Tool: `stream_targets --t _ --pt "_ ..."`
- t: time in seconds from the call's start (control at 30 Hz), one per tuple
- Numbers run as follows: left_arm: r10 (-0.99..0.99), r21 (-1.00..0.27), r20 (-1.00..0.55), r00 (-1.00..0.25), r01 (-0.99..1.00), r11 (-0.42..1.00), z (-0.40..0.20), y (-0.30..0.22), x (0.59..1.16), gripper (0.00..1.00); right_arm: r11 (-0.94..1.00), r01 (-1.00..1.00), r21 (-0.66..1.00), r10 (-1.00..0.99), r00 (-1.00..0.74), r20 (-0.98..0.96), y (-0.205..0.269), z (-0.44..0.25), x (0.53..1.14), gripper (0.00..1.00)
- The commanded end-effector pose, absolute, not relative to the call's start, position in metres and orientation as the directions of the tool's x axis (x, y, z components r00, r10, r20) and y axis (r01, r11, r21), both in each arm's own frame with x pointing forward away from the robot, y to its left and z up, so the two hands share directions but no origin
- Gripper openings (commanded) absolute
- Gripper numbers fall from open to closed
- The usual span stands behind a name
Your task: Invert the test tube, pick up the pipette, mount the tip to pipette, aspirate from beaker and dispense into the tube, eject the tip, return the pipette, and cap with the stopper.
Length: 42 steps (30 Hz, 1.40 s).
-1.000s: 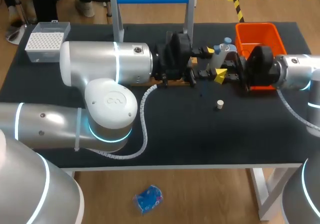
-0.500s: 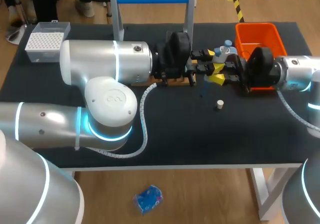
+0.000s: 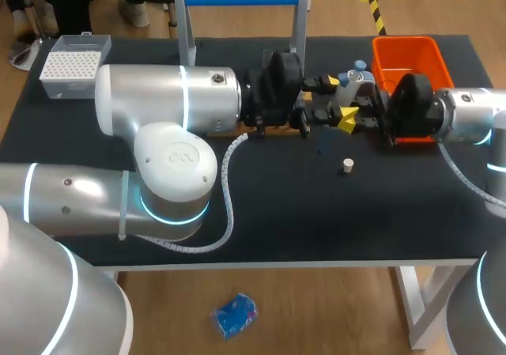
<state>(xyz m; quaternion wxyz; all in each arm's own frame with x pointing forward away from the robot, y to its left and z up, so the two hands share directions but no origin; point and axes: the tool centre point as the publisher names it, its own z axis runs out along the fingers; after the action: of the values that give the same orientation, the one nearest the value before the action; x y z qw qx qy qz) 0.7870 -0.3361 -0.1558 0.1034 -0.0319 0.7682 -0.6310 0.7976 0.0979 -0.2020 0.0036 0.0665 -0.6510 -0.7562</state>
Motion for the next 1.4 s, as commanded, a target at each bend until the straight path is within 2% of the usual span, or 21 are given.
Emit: stream_targets --t 0.03,0.07,0.57,0.6,0.63,1.03,1.4 --pt "-0.181 -0.983 -0.12 -0.976 0.091 0.159 -0.159 -0.335 0.787 0.26 -0.152 -0.081 0.985 -0.095 -0.991 -0.096 0.098 -0.202 0.799 0.0" --pt "-0.181 -0.983 -0.12 -0.976 0.091 0.159 -0.159 -0.335 0.787 0.0 -0.152 -0.081 0.985 -0.096 -0.991 -0.096 0.098 -0.202 0.799 0.0" --pt "-0.181 -0.983 -0.12 -0.976 0.091 0.159 -0.159 -0.335 0.787 0.0 -0.144 -0.082 0.986 -0.097 -0.991 -0.096 0.098 -0.203 0.799 0.0" --pt "-0.181 -0.983 -0.12 -0.976 0.091 0.159 -0.159 -0.335 0.787 0.0 -0.136 -0.086 0.987 -0.093 -0.991 -0.099 0.098 -0.203 0.799 0.13" --pt "-0.184 -0.982 -0.119 -0.976 0.089 0.165 -0.159 -0.335 0.787 0.0 -0.134 -0.083 0.987 -0.094 -0.991 -0.096 0.099 -0.204 0.799 1.0" --pt "-0.194 -0.98 -0.117 -0.974 0.081 0.184 -0.159 -0.332 0.787 0.0 -0.114 -0.084 0.99 -0.077 -0.993 -0.093 0.093 -0.206 0.804 1.0" --pt "-0.249 -0.96 -0.133 -0.959 0.062 0.272 -0.157 -0.314 0.784 0.0 -0.038 -0.117 0.992 -0.009 -0.993 -0.117 0.047 -0.212 0.822 1.0"
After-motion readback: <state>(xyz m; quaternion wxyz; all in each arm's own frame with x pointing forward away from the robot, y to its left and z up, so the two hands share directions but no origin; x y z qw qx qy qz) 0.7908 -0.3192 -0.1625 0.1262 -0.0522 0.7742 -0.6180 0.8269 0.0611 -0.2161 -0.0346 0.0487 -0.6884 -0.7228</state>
